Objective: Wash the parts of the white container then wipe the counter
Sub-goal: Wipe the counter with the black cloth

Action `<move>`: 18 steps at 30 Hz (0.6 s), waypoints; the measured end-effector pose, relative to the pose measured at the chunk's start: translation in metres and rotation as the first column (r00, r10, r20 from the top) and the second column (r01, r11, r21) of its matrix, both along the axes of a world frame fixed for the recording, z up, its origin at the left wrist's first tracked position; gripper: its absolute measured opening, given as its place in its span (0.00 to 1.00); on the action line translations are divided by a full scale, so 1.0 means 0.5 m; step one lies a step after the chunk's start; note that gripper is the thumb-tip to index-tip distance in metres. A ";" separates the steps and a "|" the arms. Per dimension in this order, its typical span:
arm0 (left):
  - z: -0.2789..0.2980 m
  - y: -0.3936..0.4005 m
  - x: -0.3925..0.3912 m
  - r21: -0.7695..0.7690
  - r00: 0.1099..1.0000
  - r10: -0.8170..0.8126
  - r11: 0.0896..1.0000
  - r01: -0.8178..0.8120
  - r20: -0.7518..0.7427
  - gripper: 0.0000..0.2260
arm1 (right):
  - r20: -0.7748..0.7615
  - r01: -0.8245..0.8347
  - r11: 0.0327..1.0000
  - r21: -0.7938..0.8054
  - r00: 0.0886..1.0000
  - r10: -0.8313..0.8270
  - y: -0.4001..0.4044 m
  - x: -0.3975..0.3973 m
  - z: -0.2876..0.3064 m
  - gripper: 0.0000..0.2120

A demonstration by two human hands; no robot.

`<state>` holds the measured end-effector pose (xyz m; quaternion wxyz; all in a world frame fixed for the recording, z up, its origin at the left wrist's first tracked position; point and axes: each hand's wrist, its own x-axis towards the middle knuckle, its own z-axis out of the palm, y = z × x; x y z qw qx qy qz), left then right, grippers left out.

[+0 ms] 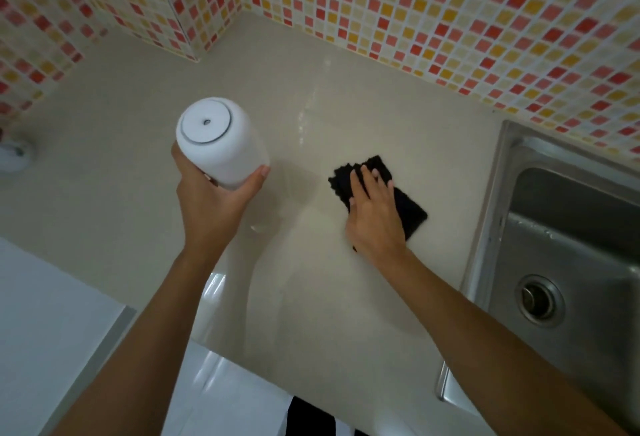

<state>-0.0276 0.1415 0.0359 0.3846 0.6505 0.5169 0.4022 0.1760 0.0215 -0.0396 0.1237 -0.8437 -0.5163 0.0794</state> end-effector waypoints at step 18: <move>-0.003 -0.043 -0.006 -0.021 1.000 -0.020 1.000 0.021 0.018 0.45 | 0.136 -0.136 0.984 -0.112 0.979 0.151 0.028 0.014 -0.007 0.25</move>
